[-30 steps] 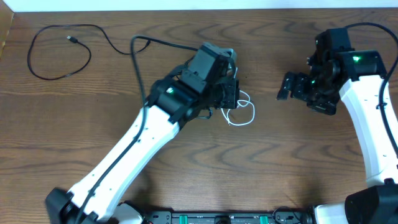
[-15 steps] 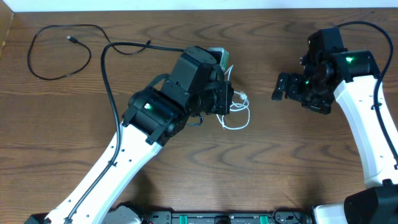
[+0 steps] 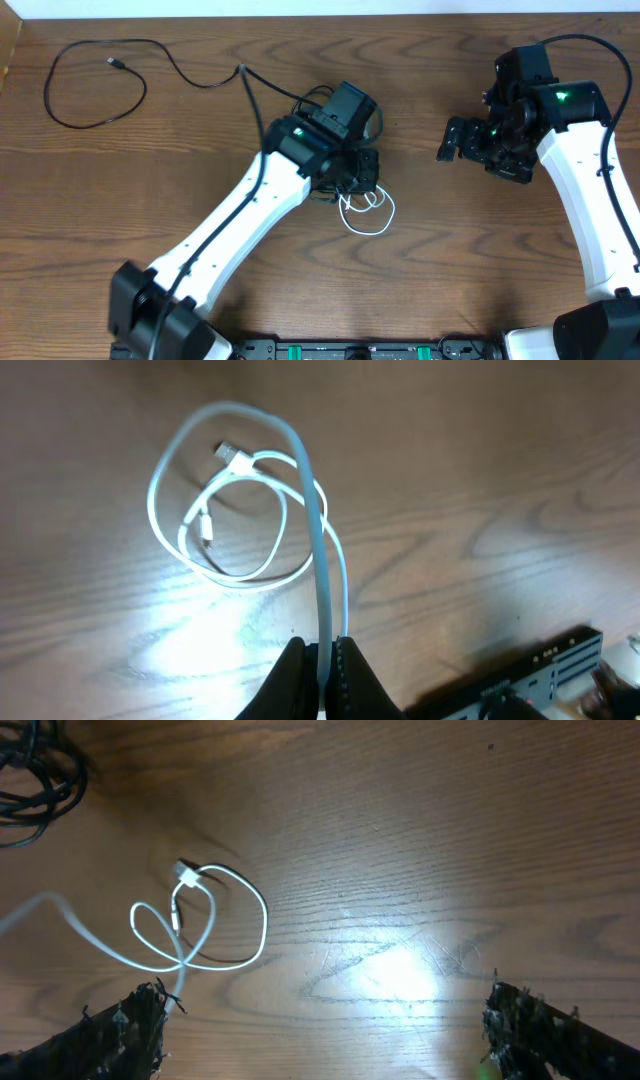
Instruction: Untangle cables
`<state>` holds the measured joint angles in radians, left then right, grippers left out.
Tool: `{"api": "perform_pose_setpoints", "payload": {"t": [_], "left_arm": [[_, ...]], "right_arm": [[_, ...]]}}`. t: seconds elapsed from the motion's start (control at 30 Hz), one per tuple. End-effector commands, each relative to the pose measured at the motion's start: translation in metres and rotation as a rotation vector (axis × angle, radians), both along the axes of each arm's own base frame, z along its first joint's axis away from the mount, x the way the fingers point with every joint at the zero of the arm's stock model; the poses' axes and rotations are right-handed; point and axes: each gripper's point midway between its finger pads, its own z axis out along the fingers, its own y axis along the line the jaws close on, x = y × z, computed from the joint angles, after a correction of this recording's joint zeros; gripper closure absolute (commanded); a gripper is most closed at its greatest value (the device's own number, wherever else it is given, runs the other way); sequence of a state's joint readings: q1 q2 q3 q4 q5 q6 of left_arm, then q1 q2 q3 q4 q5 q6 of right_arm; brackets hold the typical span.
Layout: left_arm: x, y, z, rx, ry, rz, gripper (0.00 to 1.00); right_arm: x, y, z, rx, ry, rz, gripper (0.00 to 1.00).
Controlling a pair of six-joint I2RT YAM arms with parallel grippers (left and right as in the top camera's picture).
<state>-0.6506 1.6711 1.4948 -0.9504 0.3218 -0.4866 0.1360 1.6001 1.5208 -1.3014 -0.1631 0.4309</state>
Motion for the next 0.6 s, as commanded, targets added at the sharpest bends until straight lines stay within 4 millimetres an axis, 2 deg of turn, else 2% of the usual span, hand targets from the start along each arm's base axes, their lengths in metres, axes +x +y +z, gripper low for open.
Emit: {"api": "perform_pose_setpoints", "payload": {"t": [0.0,0.07,0.1,0.2,0.33,0.47,0.57], "left_arm": [[-0.012,-0.014,-0.005,-0.036,0.073,-0.030,0.92],[-0.015,-0.017,-0.011,-0.027,0.093,-0.039,0.90],[-0.016,-0.018,-0.013,-0.022,0.098,-0.044,0.86],[-0.016,-0.019,-0.015,-0.020,0.101,-0.045,0.56],[-0.015,-0.018,-0.015,-0.019,0.097,-0.050,0.32],[-0.012,-0.019,-0.014,-0.023,0.076,-0.070,0.30],[-0.003,-0.010,-0.016,-0.003,0.061,-0.040,0.30]], "right_arm": [[-0.001,0.002,-0.001,-0.004,-0.002,0.025,0.01],[0.000,0.002,-0.001,-0.003,-0.004,0.025,0.01],[0.000,0.003,-0.001,-0.003,-0.005,0.025,0.01],[0.001,0.003,-0.001,-0.002,-0.010,0.025,0.01],[0.001,0.003,-0.001,-0.002,-0.011,0.025,0.01],[0.001,0.003,-0.001,-0.002,-0.011,0.025,0.01],[0.001,0.003,-0.001,-0.002,-0.010,0.025,0.01]]}}
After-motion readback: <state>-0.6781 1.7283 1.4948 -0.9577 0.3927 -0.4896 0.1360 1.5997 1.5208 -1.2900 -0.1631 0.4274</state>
